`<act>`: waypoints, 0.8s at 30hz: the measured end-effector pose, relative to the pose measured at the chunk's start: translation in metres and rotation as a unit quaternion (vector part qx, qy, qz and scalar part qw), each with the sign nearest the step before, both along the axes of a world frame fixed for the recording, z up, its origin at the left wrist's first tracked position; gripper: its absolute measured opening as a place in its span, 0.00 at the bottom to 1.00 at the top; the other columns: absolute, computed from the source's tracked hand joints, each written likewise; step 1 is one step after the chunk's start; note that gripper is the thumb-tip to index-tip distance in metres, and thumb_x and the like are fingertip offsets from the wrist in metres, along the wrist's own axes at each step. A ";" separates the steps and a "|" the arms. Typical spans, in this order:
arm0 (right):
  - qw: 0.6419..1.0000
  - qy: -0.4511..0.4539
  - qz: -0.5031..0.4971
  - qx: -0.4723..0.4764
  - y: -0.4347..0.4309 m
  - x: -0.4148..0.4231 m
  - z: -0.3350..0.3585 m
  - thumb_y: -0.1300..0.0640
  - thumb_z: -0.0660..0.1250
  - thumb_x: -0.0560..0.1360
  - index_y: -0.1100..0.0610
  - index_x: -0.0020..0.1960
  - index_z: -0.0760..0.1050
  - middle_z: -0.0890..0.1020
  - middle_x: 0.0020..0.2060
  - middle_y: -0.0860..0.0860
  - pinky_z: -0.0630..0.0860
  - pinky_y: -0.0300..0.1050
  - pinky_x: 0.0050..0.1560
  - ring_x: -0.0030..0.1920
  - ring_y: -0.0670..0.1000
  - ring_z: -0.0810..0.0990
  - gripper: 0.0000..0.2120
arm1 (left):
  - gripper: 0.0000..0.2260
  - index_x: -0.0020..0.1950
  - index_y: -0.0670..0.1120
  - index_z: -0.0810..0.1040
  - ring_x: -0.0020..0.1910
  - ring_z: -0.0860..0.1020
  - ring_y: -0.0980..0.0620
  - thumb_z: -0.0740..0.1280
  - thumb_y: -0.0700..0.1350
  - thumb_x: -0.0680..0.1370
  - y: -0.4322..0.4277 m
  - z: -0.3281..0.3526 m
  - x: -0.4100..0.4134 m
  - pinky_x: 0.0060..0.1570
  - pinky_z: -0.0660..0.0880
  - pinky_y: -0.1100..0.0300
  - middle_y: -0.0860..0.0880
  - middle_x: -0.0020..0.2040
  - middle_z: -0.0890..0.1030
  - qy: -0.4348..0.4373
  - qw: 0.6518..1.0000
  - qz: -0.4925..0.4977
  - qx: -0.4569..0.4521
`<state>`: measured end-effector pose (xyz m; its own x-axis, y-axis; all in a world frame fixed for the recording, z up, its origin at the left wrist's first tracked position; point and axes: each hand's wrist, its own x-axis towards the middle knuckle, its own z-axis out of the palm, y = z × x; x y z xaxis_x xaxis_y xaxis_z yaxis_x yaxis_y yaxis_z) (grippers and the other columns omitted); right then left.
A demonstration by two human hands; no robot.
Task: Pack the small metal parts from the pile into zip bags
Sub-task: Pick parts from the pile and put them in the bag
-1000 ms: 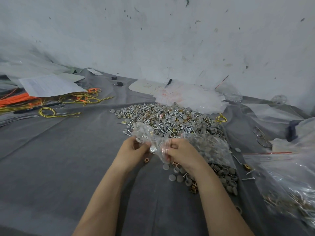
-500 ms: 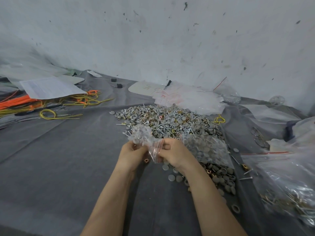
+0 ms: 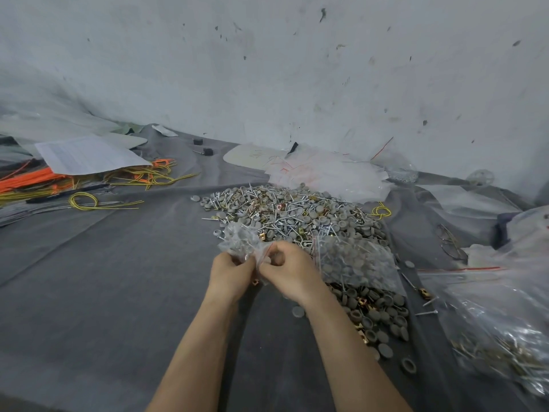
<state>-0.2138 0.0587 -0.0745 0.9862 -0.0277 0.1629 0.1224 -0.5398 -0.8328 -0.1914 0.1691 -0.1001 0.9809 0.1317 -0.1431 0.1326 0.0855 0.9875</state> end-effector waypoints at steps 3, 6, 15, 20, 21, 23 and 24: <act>0.994 -0.078 -0.060 -0.055 0.007 0.000 -0.005 0.58 0.66 0.71 0.51 0.38 0.71 0.72 0.28 0.44 0.64 0.31 0.28 0.29 0.40 0.71 0.05 | 0.07 0.37 0.36 0.75 0.33 0.71 0.50 0.66 0.35 0.75 -0.002 0.004 0.000 0.36 0.67 0.55 0.43 0.30 0.73 -0.008 1.000 0.006 -0.003; 0.992 -0.105 -0.064 -0.022 0.008 0.000 -0.009 0.59 0.67 0.72 0.52 0.38 0.68 0.70 0.26 0.45 0.65 0.34 0.28 0.27 0.42 0.69 0.08 | 0.05 0.40 0.34 0.76 0.27 0.73 0.53 0.65 0.34 0.76 -0.001 0.009 0.000 0.29 0.69 0.63 0.45 0.29 0.75 -0.025 0.999 0.022 0.016; 0.975 -0.106 -0.138 -0.141 -0.017 0.005 0.007 0.49 0.57 0.81 0.59 0.44 0.76 0.78 0.38 0.51 0.73 0.46 0.45 0.41 0.51 0.76 0.16 | 0.04 0.46 0.38 0.74 0.31 0.80 0.55 0.64 0.31 0.77 0.011 0.024 -0.006 0.31 0.77 0.64 0.44 0.35 0.79 -0.016 0.967 0.052 -0.249; 0.994 -0.018 -0.025 0.101 0.003 0.001 0.028 0.33 0.58 0.75 0.50 0.36 0.75 0.79 0.35 0.43 0.73 0.45 0.45 0.39 0.39 0.77 0.22 | 0.05 0.48 0.38 0.73 0.38 0.78 0.54 0.63 0.30 0.77 0.002 0.033 -0.007 0.41 0.79 0.67 0.45 0.40 0.77 -0.031 0.947 0.021 -0.318; 0.994 0.026 -0.003 0.106 0.005 0.002 0.030 0.35 0.61 0.74 0.52 0.42 0.78 0.82 0.42 0.47 0.76 0.49 0.50 0.45 0.43 0.80 0.21 | 0.05 0.51 0.39 0.73 0.39 0.78 0.54 0.63 0.31 0.77 0.002 0.033 -0.008 0.42 0.79 0.67 0.45 0.41 0.78 -0.024 0.945 0.010 -0.325; 0.993 0.034 -0.010 0.114 0.007 0.006 0.036 0.46 0.64 0.77 0.57 0.48 0.79 0.82 0.49 0.57 0.77 0.60 0.55 0.52 0.59 0.81 0.14 | 0.04 0.47 0.41 0.73 0.36 0.77 0.54 0.63 0.33 0.77 0.005 0.033 -0.005 0.37 0.76 0.66 0.47 0.35 0.78 -0.003 0.946 0.015 -0.324; 0.991 0.008 -0.033 0.126 0.007 0.007 0.042 0.51 0.64 0.79 0.59 0.48 0.79 0.82 0.49 0.59 0.77 0.61 0.55 0.52 0.62 0.81 0.11 | 0.05 0.44 0.43 0.71 0.35 0.76 0.54 0.63 0.34 0.77 0.011 0.032 -0.003 0.34 0.74 0.66 0.48 0.31 0.76 0.009 0.944 0.035 -0.328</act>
